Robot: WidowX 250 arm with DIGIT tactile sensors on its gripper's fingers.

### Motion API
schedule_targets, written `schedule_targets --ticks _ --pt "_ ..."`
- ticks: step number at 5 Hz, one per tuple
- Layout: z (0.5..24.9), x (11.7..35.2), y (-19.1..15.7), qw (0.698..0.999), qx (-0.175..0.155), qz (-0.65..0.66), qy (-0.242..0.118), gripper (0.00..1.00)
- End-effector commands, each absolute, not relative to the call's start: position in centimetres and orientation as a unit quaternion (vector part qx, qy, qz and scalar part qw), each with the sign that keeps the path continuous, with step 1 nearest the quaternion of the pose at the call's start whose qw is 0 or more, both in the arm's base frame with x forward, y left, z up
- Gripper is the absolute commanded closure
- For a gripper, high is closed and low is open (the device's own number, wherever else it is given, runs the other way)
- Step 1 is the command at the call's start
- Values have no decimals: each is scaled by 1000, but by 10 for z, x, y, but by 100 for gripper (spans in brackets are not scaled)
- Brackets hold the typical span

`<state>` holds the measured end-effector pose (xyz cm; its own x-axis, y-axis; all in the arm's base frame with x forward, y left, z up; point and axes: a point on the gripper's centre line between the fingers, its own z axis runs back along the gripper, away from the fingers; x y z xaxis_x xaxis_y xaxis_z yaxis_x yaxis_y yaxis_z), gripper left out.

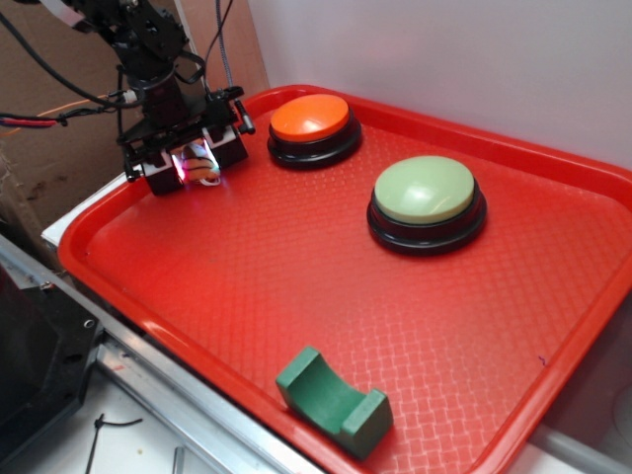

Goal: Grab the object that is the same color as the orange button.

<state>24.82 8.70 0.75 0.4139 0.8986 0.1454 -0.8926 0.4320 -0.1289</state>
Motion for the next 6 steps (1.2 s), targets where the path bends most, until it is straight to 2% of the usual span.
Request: schedule_targets --ticks 1,2,3,4,5,6 --pt "71 246 73 917 -37 392 -56 100" --pt "94 236 39 958 -34 281 -53 100" --pt "116 215 1 983 -39 174 -54 100" --pt "135 193 -20 992 -88 79 -40 100" --pt "145 176 -35 995 -86 33 -36 100" --pt "142 171 -45 996 -67 29 -47 100"
